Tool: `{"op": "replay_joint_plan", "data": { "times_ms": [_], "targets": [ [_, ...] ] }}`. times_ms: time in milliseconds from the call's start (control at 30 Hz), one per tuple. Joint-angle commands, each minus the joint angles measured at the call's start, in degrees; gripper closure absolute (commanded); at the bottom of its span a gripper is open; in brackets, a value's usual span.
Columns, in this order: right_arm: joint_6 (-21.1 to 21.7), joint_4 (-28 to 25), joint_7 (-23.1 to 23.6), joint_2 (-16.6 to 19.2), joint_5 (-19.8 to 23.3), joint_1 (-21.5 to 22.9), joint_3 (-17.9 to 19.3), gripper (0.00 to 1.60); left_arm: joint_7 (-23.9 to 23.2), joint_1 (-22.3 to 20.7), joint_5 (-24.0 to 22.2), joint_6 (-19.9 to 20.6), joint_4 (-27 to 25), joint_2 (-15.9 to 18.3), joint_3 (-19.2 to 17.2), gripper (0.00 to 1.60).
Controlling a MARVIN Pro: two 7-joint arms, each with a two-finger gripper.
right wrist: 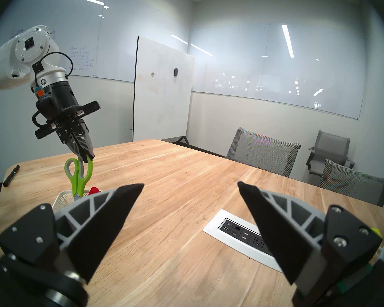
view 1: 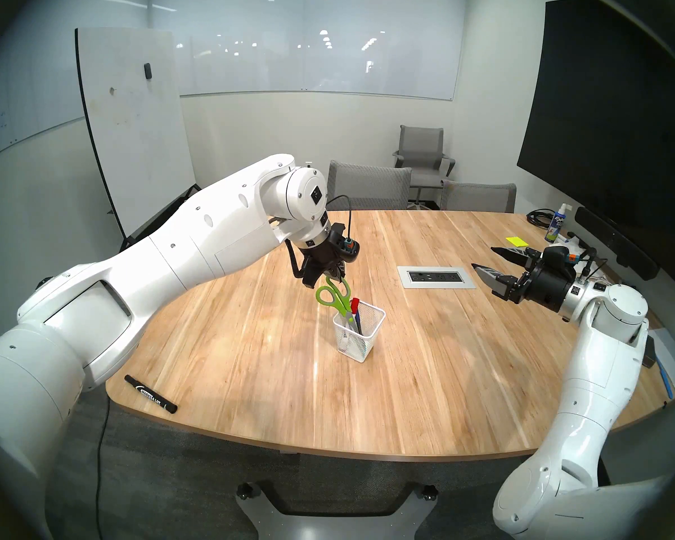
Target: Place the pen, the marker, and the scissors into the pen holder
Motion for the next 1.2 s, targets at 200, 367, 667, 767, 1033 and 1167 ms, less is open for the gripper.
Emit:
{"op": "replay_joint_plan", "data": {
  "times_ms": [200,367,667,767,1033,1167],
  "targets": [
    [0.0,-0.8,0.1,-0.1,0.5,0.8,-0.1,0.00,-1.0,-2.1,0.8,-0.2,-2.0,-0.6,-0.5,1.60],
    [0.0,-0.8,0.1,-0.1,0.5,0.8,-0.1,0.00,-1.9,-1.9,0.9,0.5,-3.5,-0.9,-0.7,1.60],
    [0.0,-0.8,0.1,-0.1,0.5,0.8,-0.1,0.00,-3.6,-1.8,0.8,1.7,-5.5,-1.4,-0.9,0.08],
    [0.0,-0.8,0.1,-0.1,0.5,0.8,-0.1,0.00,-3.8,-1.7,0.9,1.9,-6.1,-1.5,-0.9,0.00],
    [0.0,-0.8,0.1,-0.1,0.5,0.8,-0.1,0.00,-2.1,-1.2,-1.1,5.3,-6.1,-1.6,-4.3,0.00],
    [0.0,-0.8,0.1,-0.1,0.5,0.8,-0.1,0.00,-1.2,-0.7,-2.6,7.1,-6.7,-0.4,-6.7,0.00]
  ]
}}
